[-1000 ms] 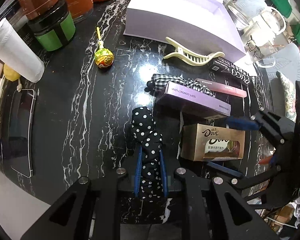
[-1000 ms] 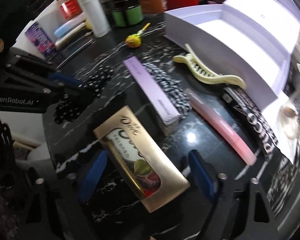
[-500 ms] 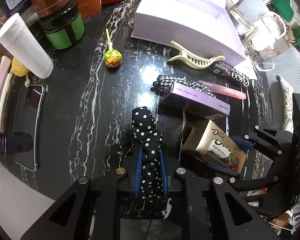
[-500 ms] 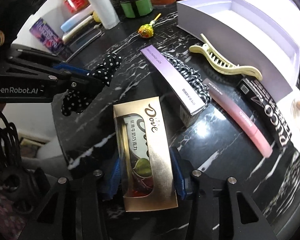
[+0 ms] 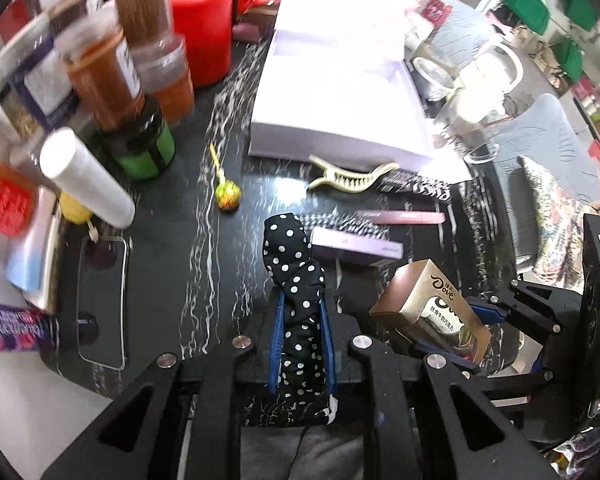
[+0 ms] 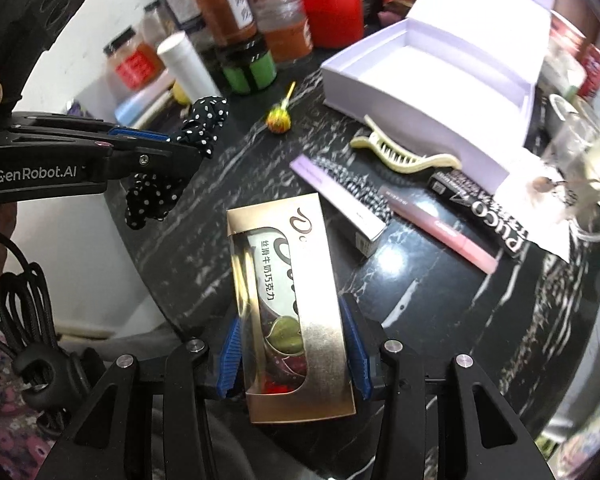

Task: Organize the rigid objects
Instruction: 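Carry the scrunchie with the left gripper while the right gripper carries the Dove box into the gift box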

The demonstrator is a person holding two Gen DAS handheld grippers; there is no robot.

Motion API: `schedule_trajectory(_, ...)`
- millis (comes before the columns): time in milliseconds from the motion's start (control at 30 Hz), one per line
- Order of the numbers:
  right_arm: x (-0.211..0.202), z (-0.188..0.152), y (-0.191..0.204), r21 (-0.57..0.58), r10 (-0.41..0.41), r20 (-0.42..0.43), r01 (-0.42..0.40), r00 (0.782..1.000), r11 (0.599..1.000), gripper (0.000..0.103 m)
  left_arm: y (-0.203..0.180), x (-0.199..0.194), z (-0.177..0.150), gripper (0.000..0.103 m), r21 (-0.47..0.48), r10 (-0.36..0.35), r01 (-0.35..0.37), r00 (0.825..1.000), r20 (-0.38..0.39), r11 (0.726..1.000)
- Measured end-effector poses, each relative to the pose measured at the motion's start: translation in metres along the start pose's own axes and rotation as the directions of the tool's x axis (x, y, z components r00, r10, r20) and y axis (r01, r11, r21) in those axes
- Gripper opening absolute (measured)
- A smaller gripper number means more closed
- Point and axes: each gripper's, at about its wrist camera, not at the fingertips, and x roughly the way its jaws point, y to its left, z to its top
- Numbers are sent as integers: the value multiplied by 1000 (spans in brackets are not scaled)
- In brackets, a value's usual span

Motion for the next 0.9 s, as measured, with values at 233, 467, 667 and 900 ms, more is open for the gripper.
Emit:
schedule_trajectory(233, -29, 5, 0, 97, -60, 40, 56, 997, 994, 45, -16, -25, 17, 17, 98, -27, 22, 999, 45, 995)
schedule_trajectory(467, -50, 12, -3, 193, -97, 70, 82, 993, 978, 45, -27, -37, 41, 17, 156, -58, 45, 995, 81, 987)
schedule_trajectory(667, -60, 25, -13, 242, -132, 89, 108, 987, 964, 45, -38, -37, 69, 17, 215, -87, 64, 991, 102, 975)
schedule_trajectory(900, -62, 45, -31, 271, -161, 95, 131, 982, 954, 45, -43, -25, 95, 17, 238, -111, 87, 990, 89, 967)
